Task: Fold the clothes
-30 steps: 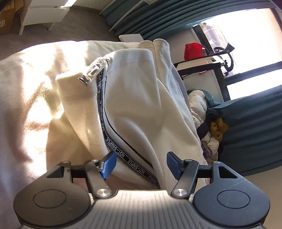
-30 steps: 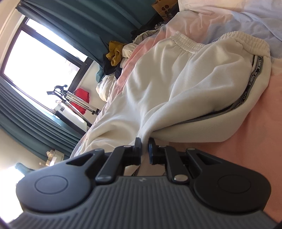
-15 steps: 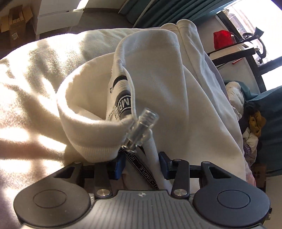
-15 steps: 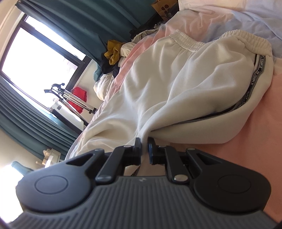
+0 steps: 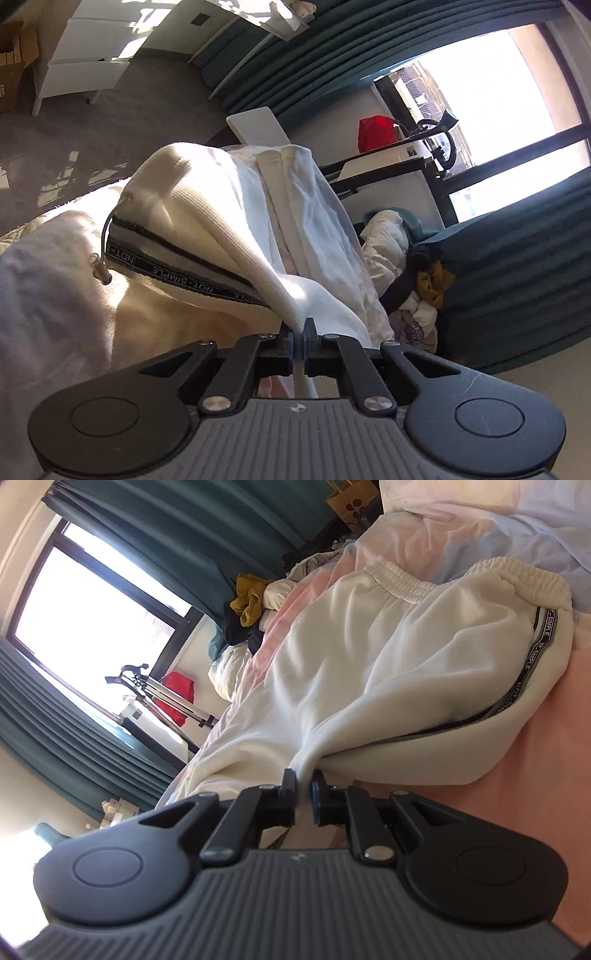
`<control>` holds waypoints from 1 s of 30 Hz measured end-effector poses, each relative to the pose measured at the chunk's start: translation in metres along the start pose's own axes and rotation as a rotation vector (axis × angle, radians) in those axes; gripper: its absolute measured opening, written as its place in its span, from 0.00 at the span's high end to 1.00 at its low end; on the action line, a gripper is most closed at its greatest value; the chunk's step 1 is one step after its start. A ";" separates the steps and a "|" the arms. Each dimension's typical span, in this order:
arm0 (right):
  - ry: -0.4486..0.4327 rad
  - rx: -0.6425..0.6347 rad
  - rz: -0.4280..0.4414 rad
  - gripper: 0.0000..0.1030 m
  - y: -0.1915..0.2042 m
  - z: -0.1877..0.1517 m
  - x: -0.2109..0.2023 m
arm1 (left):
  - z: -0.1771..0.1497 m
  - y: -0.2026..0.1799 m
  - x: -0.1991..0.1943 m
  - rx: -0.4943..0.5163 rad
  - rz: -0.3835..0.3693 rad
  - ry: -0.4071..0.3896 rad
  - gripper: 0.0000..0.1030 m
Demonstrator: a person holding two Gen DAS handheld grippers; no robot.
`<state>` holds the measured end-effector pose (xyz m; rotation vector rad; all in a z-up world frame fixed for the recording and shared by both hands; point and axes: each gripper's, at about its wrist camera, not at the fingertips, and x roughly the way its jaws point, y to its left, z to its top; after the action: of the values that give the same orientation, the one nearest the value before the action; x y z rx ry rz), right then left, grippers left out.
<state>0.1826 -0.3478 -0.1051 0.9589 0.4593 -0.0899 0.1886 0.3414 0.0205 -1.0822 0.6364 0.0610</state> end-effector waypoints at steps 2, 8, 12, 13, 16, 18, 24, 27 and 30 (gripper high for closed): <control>0.025 0.021 0.007 0.89 -0.001 -0.003 -0.005 | -0.004 0.018 -0.026 -0.033 0.002 -0.005 0.96; 0.171 0.080 -0.086 0.89 -0.017 -0.023 -0.012 | -0.023 0.092 -0.044 -0.176 0.088 0.044 0.95; 0.201 0.044 -0.097 0.87 -0.013 -0.022 -0.022 | -0.033 0.115 -0.050 -0.212 0.083 0.050 0.95; 0.207 0.023 -0.087 0.87 -0.009 -0.021 -0.027 | -0.036 0.118 -0.053 -0.217 0.081 0.045 0.93; 0.175 0.029 -0.014 0.87 -0.005 -0.010 -0.054 | -0.049 0.121 -0.068 -0.205 0.064 0.035 0.69; 0.140 0.055 0.028 0.87 -0.010 0.004 -0.075 | -0.057 0.124 -0.078 -0.193 0.052 0.029 0.63; 0.023 0.181 -0.055 0.72 -0.066 0.063 -0.111 | -0.061 0.148 -0.074 -0.276 0.022 0.012 0.49; -0.005 0.305 -0.144 0.52 -0.116 0.091 -0.108 | -0.060 0.158 -0.063 -0.338 0.038 0.016 0.49; 0.035 0.375 -0.156 0.46 -0.149 0.110 -0.085 | -0.056 0.165 -0.055 -0.364 0.053 0.003 0.49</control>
<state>0.1025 -0.5332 -0.1313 1.2920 0.5614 -0.3090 0.0606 0.3890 -0.1007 -1.4157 0.6720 0.2285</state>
